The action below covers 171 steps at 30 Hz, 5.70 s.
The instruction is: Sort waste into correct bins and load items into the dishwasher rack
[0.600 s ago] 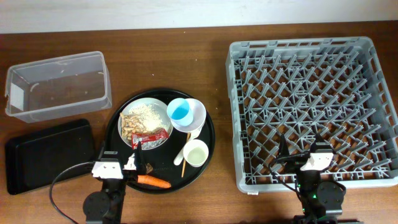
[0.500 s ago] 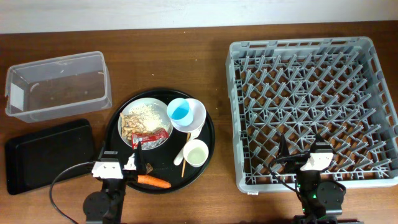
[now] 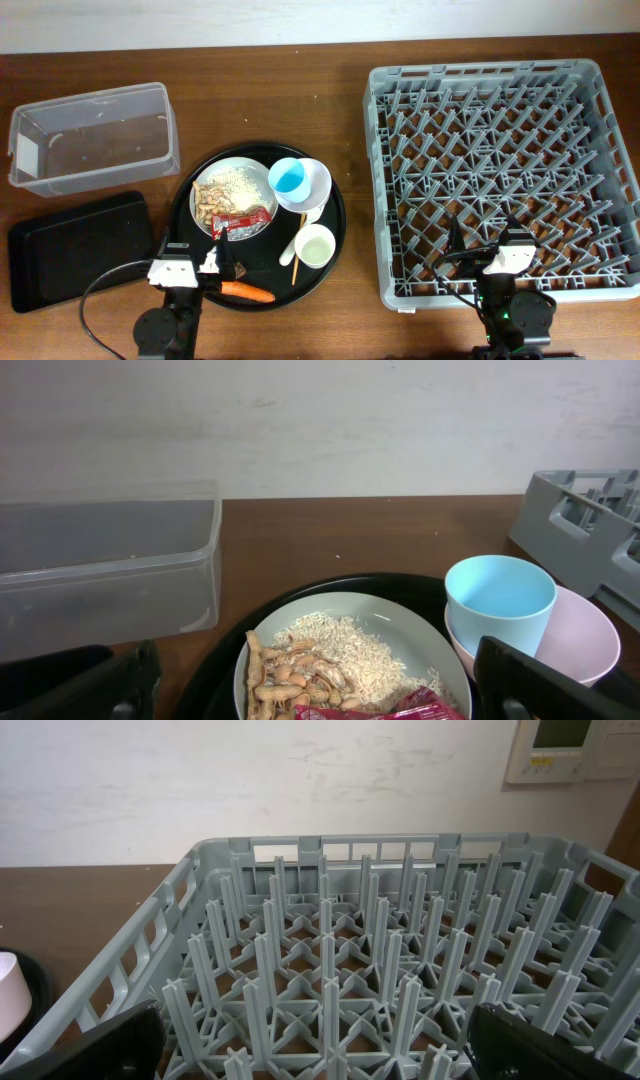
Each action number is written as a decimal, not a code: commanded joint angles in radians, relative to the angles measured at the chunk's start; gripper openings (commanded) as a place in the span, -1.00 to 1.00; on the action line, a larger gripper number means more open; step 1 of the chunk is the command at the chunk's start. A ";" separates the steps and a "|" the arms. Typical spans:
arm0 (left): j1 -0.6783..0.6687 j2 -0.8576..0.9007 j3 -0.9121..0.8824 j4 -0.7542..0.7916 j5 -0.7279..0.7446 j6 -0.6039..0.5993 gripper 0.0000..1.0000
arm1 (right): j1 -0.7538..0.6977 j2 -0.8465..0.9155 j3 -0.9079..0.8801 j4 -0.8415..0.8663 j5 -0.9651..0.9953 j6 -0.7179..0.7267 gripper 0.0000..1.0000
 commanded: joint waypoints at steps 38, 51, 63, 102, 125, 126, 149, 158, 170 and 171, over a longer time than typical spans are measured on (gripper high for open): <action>-0.005 -0.007 -0.008 -0.001 -0.014 0.016 0.98 | 0.005 -0.008 -0.005 -0.007 0.012 0.004 0.97; -0.005 -0.007 -0.008 -0.001 -0.013 0.015 0.98 | 0.005 -0.008 -0.005 -0.006 0.011 0.004 0.97; -0.005 -0.007 0.090 -0.138 0.049 -0.048 0.98 | 0.005 -0.006 0.082 -0.024 -0.076 0.140 0.98; -0.285 1.444 1.087 -0.427 0.113 -0.082 0.95 | 0.005 0.734 0.847 -0.906 -0.128 0.139 0.97; -0.370 1.482 1.247 -0.510 0.142 -0.130 -0.99 | 0.003 0.858 0.867 -0.888 0.069 0.151 0.97; -0.370 1.454 1.247 -0.525 0.213 -0.200 -0.99 | -0.008 0.858 0.880 -0.879 0.092 0.151 0.97; -0.373 1.680 1.247 -0.337 1.386 -0.251 -0.99 | -0.053 1.236 0.893 -0.711 -1.177 -0.478 0.99; -0.373 1.680 1.247 -0.336 1.385 -0.258 -1.00 | 0.006 1.236 0.893 -0.706 -1.194 -0.479 0.73; -0.373 1.680 1.247 -0.337 1.357 -0.258 -0.71 | 0.005 1.236 0.893 -0.701 -1.191 -0.479 0.13; -0.370 1.680 1.247 -0.341 1.328 -0.258 -0.68 | 0.005 1.236 0.893 -0.701 -1.175 -0.475 0.09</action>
